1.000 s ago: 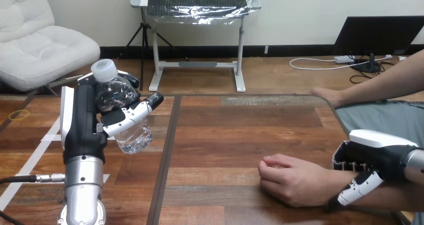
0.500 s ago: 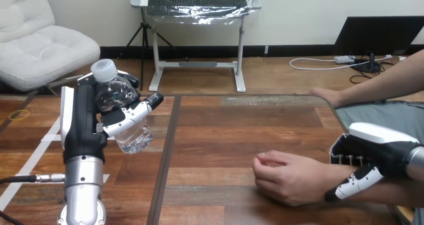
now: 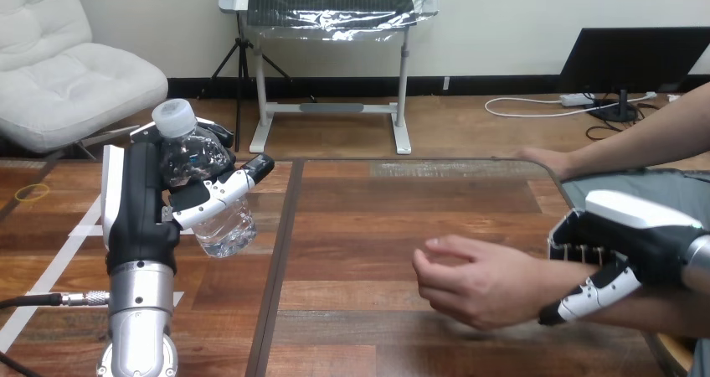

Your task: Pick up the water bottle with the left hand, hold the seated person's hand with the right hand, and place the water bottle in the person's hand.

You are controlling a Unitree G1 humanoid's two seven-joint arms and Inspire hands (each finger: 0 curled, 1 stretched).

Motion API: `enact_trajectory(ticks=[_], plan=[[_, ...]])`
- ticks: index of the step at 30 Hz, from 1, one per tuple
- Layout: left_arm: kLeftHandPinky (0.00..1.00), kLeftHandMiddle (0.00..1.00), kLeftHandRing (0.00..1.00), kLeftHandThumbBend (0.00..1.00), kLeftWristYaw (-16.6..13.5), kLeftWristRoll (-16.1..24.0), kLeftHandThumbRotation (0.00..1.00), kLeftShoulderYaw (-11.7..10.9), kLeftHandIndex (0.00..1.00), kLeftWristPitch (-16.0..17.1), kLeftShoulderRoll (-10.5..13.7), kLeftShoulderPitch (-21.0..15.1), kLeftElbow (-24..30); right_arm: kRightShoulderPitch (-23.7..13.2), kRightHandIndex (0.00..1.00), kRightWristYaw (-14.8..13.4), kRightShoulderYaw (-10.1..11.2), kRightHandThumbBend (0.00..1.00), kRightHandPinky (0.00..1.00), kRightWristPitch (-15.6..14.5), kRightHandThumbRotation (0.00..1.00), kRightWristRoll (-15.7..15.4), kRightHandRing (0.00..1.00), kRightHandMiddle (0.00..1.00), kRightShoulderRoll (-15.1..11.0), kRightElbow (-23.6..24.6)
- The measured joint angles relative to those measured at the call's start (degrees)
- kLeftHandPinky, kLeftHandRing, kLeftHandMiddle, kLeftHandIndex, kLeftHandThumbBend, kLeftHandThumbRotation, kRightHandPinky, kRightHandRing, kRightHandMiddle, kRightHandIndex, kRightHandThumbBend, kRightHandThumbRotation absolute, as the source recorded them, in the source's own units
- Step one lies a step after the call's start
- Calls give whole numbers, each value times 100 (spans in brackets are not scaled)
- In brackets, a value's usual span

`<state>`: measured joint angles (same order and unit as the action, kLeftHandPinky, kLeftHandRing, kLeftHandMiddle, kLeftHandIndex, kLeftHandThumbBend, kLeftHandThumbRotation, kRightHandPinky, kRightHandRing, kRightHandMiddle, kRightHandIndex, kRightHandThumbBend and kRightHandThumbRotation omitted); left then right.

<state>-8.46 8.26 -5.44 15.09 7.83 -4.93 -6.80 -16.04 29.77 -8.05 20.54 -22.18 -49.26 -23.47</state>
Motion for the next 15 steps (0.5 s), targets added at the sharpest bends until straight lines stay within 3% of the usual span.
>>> enact_trajectory(ticks=[15], plan=[[26, 38, 33, 64, 7, -55, 0, 11, 41, 0, -32, -5, -18, 33, 39, 0, 213, 76, 26, -79, 30, 208, 30, 37, -5, 331]])
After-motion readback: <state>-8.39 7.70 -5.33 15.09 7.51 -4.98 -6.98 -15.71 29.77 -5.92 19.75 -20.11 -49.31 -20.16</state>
